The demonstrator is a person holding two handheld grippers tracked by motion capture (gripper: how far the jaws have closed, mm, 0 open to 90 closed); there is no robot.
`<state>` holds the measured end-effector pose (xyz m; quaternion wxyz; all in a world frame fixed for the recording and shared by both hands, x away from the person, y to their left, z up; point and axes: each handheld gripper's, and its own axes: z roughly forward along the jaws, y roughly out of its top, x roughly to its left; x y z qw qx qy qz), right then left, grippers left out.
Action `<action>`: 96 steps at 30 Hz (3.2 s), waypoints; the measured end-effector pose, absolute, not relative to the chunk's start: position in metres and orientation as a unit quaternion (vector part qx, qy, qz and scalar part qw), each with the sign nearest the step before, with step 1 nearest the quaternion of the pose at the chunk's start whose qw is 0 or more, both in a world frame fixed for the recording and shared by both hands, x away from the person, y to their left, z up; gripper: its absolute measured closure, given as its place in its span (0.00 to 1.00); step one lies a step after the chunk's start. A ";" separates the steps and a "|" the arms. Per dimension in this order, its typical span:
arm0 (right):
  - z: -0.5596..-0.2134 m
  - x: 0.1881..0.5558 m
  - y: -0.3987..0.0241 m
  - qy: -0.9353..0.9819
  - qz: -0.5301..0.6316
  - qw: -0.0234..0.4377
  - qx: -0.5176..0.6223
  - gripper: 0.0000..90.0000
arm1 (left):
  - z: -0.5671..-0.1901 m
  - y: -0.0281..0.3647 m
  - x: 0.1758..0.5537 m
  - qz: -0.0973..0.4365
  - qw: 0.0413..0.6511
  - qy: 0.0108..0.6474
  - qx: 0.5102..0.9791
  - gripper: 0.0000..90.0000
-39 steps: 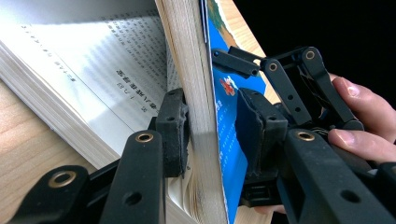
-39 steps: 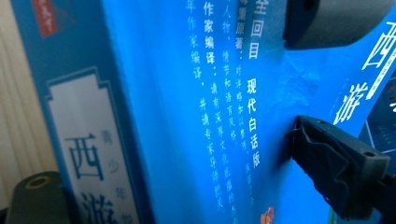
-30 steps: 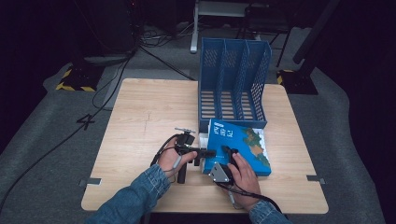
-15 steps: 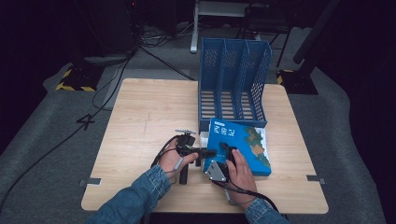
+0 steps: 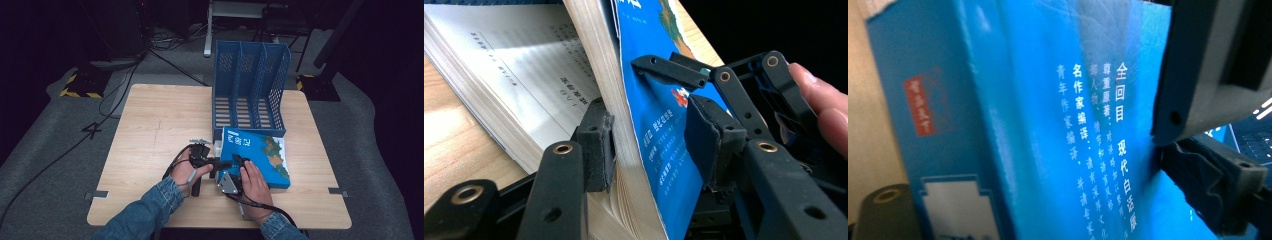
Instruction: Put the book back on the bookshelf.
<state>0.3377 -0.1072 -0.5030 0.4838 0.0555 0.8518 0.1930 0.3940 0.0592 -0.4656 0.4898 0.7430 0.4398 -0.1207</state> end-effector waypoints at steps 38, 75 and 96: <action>-0.455 0.341 -0.112 0.893 0.194 0.400 0.075 0.67 | -0.472 0.124 0.420 0.056 0.431 0.444 0.784 0.53; -0.330 0.341 -0.169 0.868 0.428 0.187 0.168 0.68 | -0.503 0.172 0.452 0.144 0.370 0.446 0.802 0.39; -0.300 0.360 -0.199 0.798 0.533 0.135 0.246 0.68 | -0.503 0.176 0.453 0.176 0.342 0.444 0.809 0.34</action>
